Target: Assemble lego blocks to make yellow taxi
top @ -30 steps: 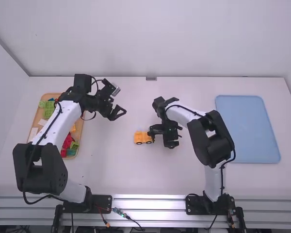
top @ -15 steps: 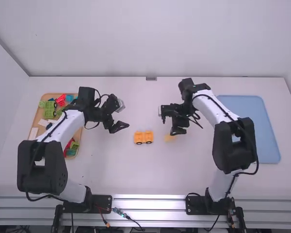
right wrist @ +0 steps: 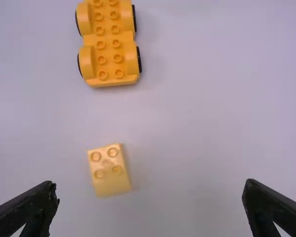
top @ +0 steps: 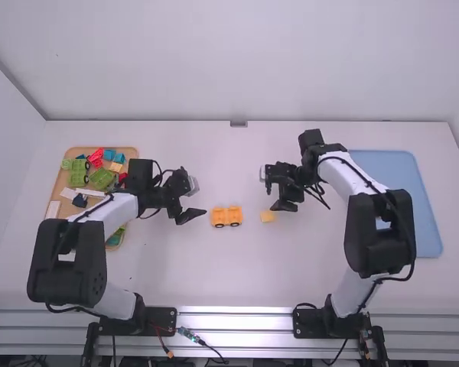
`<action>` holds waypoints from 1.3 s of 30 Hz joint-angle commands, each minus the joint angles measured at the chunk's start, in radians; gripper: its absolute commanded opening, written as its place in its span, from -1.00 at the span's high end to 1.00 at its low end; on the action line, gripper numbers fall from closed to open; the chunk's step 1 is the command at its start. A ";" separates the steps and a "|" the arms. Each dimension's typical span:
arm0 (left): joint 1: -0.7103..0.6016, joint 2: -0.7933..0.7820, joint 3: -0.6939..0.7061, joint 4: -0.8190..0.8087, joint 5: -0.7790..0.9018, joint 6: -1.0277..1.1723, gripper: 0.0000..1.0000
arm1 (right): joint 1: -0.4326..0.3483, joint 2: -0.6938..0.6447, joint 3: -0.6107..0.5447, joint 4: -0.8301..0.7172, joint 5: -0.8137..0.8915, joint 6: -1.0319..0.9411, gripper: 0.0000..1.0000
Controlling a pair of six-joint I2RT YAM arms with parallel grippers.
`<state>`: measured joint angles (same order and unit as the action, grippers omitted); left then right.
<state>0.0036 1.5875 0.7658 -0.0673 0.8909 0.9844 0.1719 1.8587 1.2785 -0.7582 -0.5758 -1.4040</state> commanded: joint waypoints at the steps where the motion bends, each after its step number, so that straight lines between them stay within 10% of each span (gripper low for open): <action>1: -0.024 -0.011 -0.028 0.011 0.037 0.078 -0.98 | 0.006 0.001 -0.019 -0.002 -0.019 -0.007 -0.98; 25: -0.072 -0.011 -0.272 0.403 0.146 0.075 -0.98 | -0.029 0.001 -0.404 0.572 -0.185 -0.018 -0.98; 39: -0.084 0.117 -0.185 0.397 0.175 0.053 -0.98 | -0.045 0.001 -0.537 0.762 -0.256 -0.060 -0.99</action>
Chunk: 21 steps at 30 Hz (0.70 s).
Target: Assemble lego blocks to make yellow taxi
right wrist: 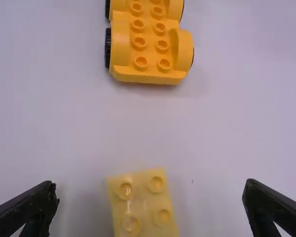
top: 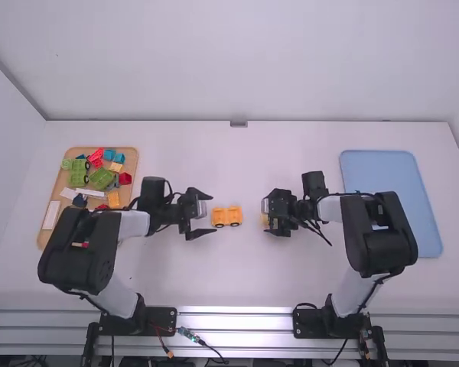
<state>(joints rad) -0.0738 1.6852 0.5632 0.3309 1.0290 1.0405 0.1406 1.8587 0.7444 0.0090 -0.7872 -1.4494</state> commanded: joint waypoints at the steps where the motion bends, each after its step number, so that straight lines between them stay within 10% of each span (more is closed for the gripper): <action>1: -0.006 0.027 0.020 0.000 0.037 -0.003 -0.98 | -0.020 0.001 -0.001 -0.010 -0.055 -0.020 -0.99; 21: -0.007 0.067 0.032 0.011 0.038 0.005 -0.98 | -0.039 0.050 0.076 -0.154 -0.081 -0.098 -0.99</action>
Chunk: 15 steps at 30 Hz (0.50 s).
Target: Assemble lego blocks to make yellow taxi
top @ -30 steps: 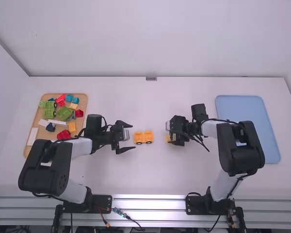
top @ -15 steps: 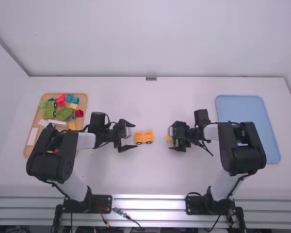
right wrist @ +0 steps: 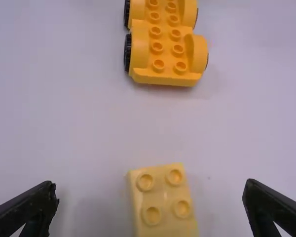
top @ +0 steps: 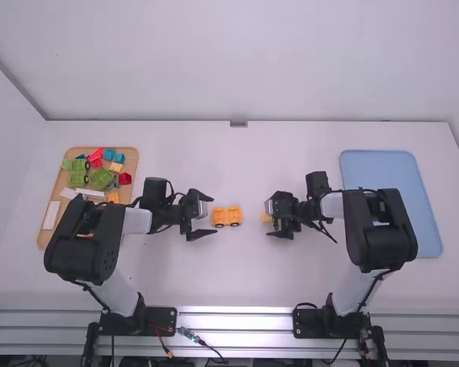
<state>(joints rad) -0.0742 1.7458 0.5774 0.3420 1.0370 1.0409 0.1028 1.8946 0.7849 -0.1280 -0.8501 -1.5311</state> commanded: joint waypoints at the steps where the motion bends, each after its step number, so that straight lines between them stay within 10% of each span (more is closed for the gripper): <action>1: -0.008 0.007 0.018 0.000 0.030 0.004 -0.98 | -0.007 0.014 0.051 -0.054 -0.018 -0.031 -0.96; 15: -0.076 0.007 0.018 0.007 -0.078 0.004 -0.98 | -0.014 0.016 0.079 -0.120 -0.018 -0.053 -0.99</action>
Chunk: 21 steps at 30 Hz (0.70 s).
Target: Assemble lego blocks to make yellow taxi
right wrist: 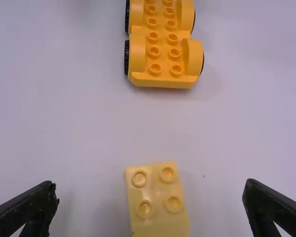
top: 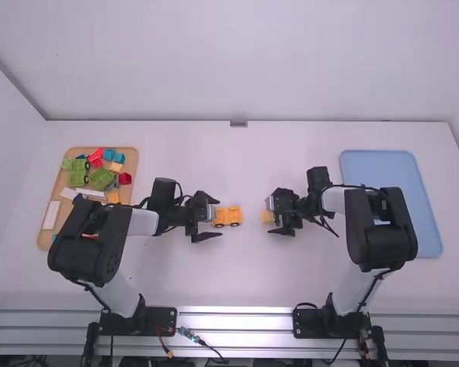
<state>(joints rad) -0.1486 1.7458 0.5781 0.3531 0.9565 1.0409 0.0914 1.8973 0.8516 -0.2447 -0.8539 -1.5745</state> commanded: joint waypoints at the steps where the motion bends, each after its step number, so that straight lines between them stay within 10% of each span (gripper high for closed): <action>1: -0.002 0.007 0.018 -0.002 0.003 0.004 -0.98 | -0.005 0.013 0.012 -0.003 -0.013 -0.008 -0.99; 21: -0.002 0.007 0.018 0.002 -0.004 0.003 -0.98 | -0.017 0.105 0.112 -0.117 -0.057 -0.015 -0.99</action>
<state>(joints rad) -0.1486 1.7458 0.5781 0.3576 0.9409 1.0405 0.0845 1.9743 0.9237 -0.3210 -0.8703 -1.5360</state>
